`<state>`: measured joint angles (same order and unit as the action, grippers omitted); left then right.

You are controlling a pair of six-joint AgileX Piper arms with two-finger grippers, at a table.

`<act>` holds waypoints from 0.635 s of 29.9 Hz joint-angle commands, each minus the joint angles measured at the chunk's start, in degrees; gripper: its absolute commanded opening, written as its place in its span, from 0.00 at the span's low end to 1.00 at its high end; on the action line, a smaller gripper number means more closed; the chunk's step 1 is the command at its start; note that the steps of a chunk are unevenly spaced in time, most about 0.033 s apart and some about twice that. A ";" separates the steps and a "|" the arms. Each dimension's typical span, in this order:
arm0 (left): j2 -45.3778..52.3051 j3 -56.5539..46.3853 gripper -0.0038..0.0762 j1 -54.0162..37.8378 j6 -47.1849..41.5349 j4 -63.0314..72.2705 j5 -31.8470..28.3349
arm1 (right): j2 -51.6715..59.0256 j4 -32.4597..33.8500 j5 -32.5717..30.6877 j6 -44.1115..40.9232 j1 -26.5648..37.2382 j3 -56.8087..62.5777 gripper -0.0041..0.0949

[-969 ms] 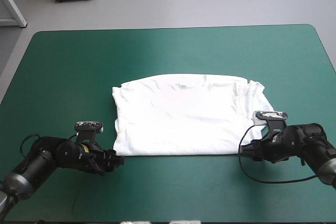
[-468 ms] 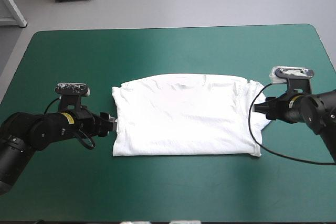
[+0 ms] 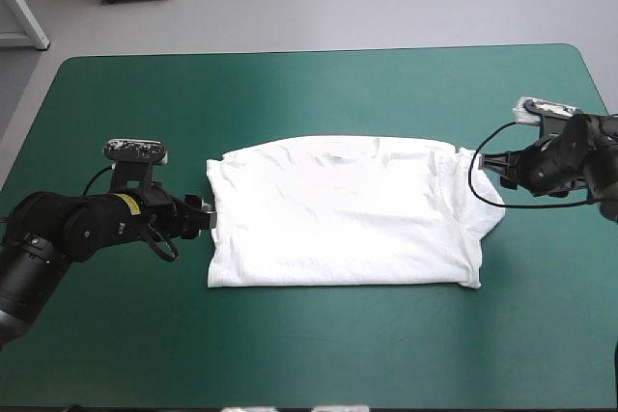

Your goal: Fold the cloth

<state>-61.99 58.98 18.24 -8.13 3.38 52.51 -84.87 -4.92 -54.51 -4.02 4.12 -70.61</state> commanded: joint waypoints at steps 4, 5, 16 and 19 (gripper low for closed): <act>-0.97 2.01 0.66 0.41 -0.55 0.28 -3.14 | -6.07 -0.73 3.17 1.63 0.53 -2.24 0.53; -1.09 2.01 0.66 0.41 -0.55 0.28 -3.14 | -6.97 -0.73 3.74 1.63 0.53 -2.24 0.53; -1.77 2.01 0.64 0.41 -0.41 0.28 -4.37 | -14.10 -1.10 5.26 1.63 0.53 -2.24 0.53; -1.77 2.01 0.64 0.41 -0.54 0.28 -4.41 | -15.41 -1.24 3.60 1.63 0.33 -2.24 0.52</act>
<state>-64.68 59.00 18.24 -8.13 3.32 51.04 -101.75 -5.69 -50.51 -2.81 4.12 -71.09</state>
